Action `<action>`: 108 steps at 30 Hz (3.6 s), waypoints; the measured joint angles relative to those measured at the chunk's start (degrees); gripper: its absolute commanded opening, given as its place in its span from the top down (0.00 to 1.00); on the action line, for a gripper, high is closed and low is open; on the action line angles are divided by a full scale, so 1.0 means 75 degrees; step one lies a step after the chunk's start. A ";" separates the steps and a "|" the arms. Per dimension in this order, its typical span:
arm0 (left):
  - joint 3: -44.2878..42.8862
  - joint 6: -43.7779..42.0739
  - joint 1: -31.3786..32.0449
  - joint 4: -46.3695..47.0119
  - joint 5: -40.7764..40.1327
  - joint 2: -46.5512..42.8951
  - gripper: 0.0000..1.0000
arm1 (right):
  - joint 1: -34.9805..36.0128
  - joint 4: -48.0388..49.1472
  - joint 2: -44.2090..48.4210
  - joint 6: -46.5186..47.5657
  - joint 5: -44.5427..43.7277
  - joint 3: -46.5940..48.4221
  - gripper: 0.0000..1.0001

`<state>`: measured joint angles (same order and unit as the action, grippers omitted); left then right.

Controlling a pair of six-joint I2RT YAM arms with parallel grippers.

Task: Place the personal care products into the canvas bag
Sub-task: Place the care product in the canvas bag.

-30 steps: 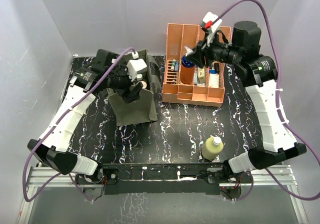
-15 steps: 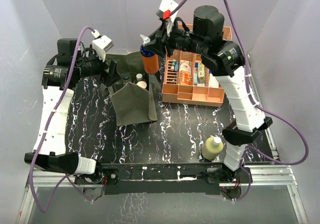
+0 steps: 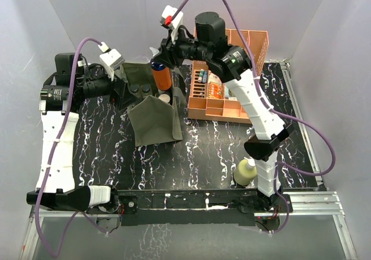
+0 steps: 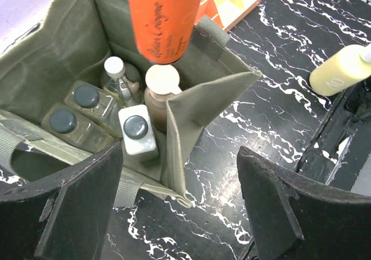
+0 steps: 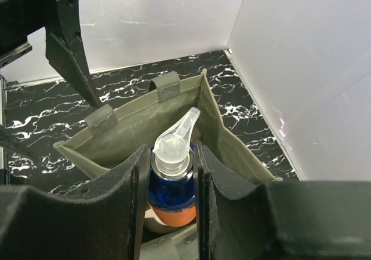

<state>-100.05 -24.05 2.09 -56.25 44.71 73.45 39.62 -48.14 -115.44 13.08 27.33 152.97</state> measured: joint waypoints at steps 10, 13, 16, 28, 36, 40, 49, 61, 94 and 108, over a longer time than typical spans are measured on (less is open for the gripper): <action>0.0664 -0.0513 0.0052 0.0006 0.0291 0.0041 0.24 | 0.0338 0.0481 0.0000 -0.0166 0.0003 -0.1189 0.92; 0.0685 -0.0641 0.0189 0.0015 0.0178 0.0099 0.28 | 0.0417 0.0609 0.0003 -0.0195 0.0041 -0.1434 0.92; 0.0699 -0.0778 0.0595 0.0009 -0.0006 0.0192 0.36 | 0.0440 0.0734 0.0009 -0.0245 0.0114 -0.1749 0.92; 0.1399 -0.1239 0.1250 -0.0090 -0.0650 0.0251 0.58 | 0.0455 0.1102 0.0143 -0.0455 0.0294 -0.2343 0.92; 0.1603 -0.1463 0.1352 -0.0093 -0.0746 0.0172 0.95 | 0.0455 0.1195 0.0230 -0.0603 0.0440 -0.2521 0.92; 0.1600 -0.1556 0.1352 -0.0105 -0.0749 0.0090 1.00 | 0.0455 0.1198 0.0233 -0.0609 0.0402 -0.2521 0.92; 0.1597 -0.1775 0.1352 -0.0152 -0.0749 -0.0009 1.00 | 0.0455 0.1067 0.0440 -0.0545 -0.0015 -0.2393 0.92; 0.1597 -0.2133 0.1352 -0.0300 -0.0487 -0.0032 1.00 | 0.0455 0.0833 0.2043 -0.0353 -0.0052 -0.3045 0.92; 0.1597 -0.2133 0.1349 -0.0265 -0.0073 -0.0137 1.00 | 0.0458 0.0463 0.2028 -0.0061 0.0067 -0.4424 0.92; 0.2020 -0.2463 0.1349 -0.0198 0.0055 -0.0399 1.00 | 0.0466 0.0291 0.1996 0.0210 0.0125 -0.4328 0.92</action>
<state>-84.90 -42.52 12.21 -57.74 45.12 70.46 43.11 -45.95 -100.47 14.66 28.27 120.51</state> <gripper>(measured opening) 0.012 0.331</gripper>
